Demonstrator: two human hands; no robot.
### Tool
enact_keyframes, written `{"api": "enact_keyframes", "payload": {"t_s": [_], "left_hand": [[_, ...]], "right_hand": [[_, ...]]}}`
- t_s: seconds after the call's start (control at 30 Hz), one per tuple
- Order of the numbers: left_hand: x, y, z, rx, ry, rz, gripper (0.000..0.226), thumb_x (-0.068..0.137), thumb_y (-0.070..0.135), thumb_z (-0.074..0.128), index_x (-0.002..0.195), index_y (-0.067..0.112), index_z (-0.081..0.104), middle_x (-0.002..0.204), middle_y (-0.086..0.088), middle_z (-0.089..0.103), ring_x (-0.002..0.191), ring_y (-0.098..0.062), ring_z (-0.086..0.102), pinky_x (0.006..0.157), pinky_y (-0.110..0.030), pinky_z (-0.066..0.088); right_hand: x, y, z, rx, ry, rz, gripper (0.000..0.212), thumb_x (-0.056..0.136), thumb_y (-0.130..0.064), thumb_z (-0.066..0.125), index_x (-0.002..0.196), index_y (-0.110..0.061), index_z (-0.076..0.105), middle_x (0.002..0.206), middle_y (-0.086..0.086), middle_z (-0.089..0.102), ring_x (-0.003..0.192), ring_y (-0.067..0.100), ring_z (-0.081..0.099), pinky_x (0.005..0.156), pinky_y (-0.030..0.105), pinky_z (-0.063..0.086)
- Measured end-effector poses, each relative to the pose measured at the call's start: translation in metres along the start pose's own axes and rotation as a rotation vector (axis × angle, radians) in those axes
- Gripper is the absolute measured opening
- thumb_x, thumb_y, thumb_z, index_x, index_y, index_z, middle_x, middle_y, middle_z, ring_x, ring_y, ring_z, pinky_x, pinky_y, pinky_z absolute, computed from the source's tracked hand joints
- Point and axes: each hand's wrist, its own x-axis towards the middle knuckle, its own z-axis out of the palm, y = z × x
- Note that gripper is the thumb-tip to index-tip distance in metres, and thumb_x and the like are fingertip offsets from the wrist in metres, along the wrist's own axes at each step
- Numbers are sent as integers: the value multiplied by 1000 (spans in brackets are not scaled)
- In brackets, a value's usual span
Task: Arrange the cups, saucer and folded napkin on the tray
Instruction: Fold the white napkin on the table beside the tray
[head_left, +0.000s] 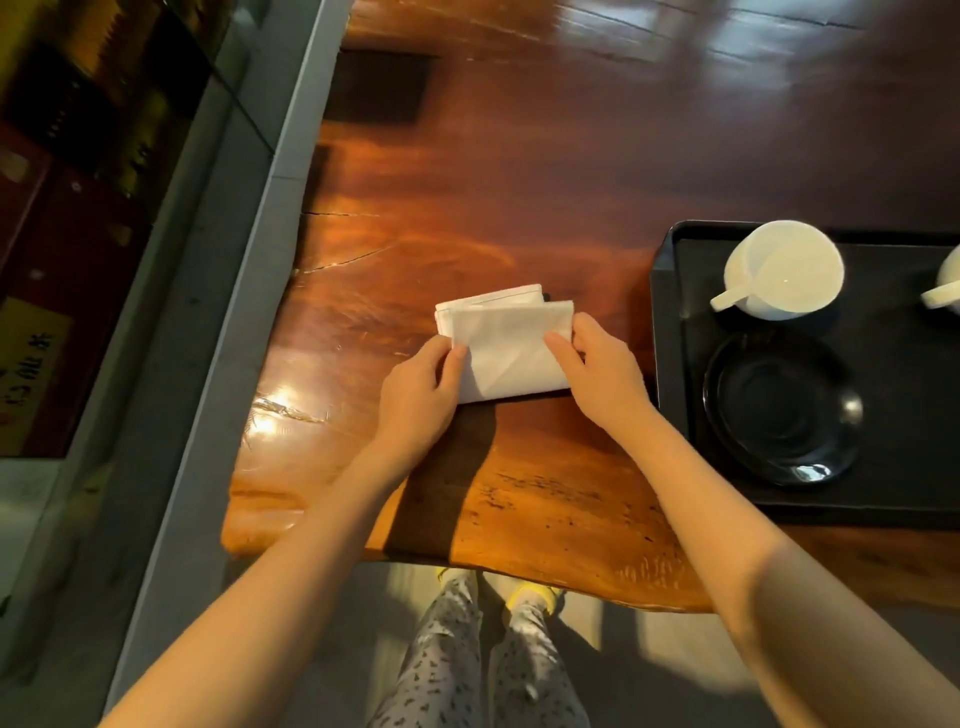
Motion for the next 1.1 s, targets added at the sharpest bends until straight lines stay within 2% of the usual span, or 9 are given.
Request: {"api": "enact_keyframes", "payload": {"t_s": [0.07,0.23,0.43,0.63,0.73,0.83,0.9,1.0,1.1], "left_hand": [[0,7,6,-31,91,-103,27,98,33,37,93,12,54,83,-2,58,81,-28,58,67,-40,45],[0,22,21,-111,265,-254,34,97,42,37,90,10,47,72,1,52,74,-32,59,66,-45,48],[6,28,31,-4,339,-275,19,98,40,35,91,22,36,81,5,53,67,-17,52,59,-30,40],[18,28,34,102,396,-241,27,98,38,36,102,14,48,86,2,57,62,-11,46,46,-20,22],[27,24,37,167,417,-245,27,97,35,42,109,12,50,95,-3,59,68,-18,53,46,-19,23],[31,14,42,280,475,-107,28,90,20,55,116,10,55,105,-11,61,90,-28,60,64,-29,43],[35,6,45,367,468,25,36,90,17,50,126,14,55,125,-12,59,114,-31,56,88,-41,45],[37,2,41,463,247,122,49,97,31,25,142,20,40,152,-4,37,144,-26,28,115,-55,20],[39,-1,37,548,135,115,58,96,40,7,149,20,21,159,-2,18,148,-22,10,117,-56,1]], "right_hand": [[7,-6,13,-56,90,27,19,98,-33,40,104,-17,49,95,0,61,87,17,60,63,23,47],[12,-16,31,-130,197,87,33,99,-34,36,122,-14,48,117,7,62,98,21,61,77,29,52],[13,-19,48,-226,411,58,33,98,-29,40,120,-7,54,111,12,67,89,25,65,78,32,50],[21,-22,57,-302,540,68,27,95,-24,49,110,-5,60,91,14,71,71,27,66,74,37,50],[28,-19,60,-348,516,117,31,94,-29,50,117,-8,56,101,13,68,83,26,66,87,40,45],[34,-13,61,-458,603,45,35,89,-23,59,121,-11,55,109,11,65,100,27,62,98,46,40],[38,-8,61,-510,594,-116,40,87,-15,61,126,-12,54,122,9,63,115,26,58,107,49,34],[45,-3,57,-633,372,-337,50,90,-15,56,139,-12,42,147,8,44,138,26,37,115,46,15],[48,-1,49,-785,130,-391,53,98,-31,38,146,-14,26,156,8,26,145,25,20,116,43,8]]}}
